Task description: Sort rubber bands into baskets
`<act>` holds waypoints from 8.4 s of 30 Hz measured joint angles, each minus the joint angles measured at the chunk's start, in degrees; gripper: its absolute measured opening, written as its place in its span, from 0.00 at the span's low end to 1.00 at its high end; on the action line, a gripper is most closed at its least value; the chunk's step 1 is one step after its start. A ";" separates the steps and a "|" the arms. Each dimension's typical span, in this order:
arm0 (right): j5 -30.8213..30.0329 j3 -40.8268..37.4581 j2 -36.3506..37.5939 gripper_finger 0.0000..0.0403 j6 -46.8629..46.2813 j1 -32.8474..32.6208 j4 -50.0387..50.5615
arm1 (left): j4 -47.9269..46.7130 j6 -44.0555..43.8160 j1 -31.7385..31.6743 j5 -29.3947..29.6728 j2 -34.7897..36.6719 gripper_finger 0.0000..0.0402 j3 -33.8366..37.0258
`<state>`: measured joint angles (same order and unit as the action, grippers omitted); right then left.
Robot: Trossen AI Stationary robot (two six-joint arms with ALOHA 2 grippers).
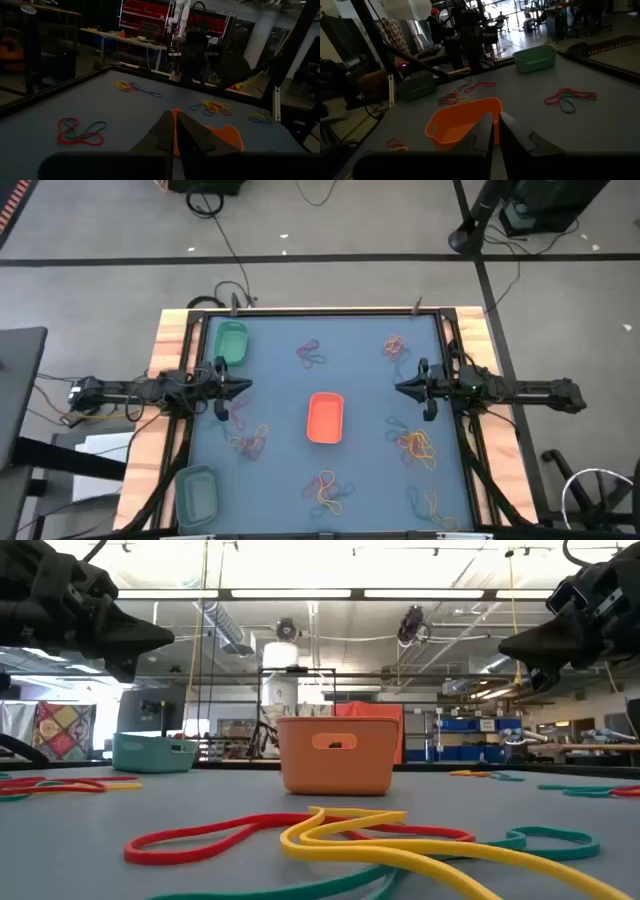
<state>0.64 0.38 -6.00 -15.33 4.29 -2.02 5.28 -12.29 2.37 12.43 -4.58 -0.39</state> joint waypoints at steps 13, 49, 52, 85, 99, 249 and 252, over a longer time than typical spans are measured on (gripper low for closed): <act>0.00 0.00 0.01 0.10 -0.02 0.00 0.00 | 0.00 0.01 -0.02 0.00 0.00 0.06 0.00; -10.89 0.00 0.01 0.10 -1.48 0.10 -16.92 | 1.98 0.01 -0.01 0.00 0.00 0.06 -0.01; -11.71 0.00 0.00 0.10 1.39 0.13 -17.25 | 3.39 0.02 -0.01 0.01 0.00 0.06 -0.01; -14.99 6.10 -29.05 0.10 -16.24 6.96 -3.01 | -7.33 -26.42 -0.07 1.21 -29.64 0.18 -6.85; -15.08 6.11 -36.46 0.10 -15.55 7.96 -5.99 | -38.24 -28.87 -0.07 0.56 -54.88 0.30 -26.72; -8.00 6.10 -41.72 0.10 -14.25 7.73 -13.70 | -23.40 14.11 -33.58 -3.66 -102.68 0.01 -65.16; -8.02 6.10 -41.72 0.10 -14.08 7.61 -13.56 | -27.23 14.90 -33.44 -2.20 -99.41 0.01 -67.14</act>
<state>-7.38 6.48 -47.72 -29.42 11.90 -15.58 -21.96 2.60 -31.07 10.23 -103.98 -67.52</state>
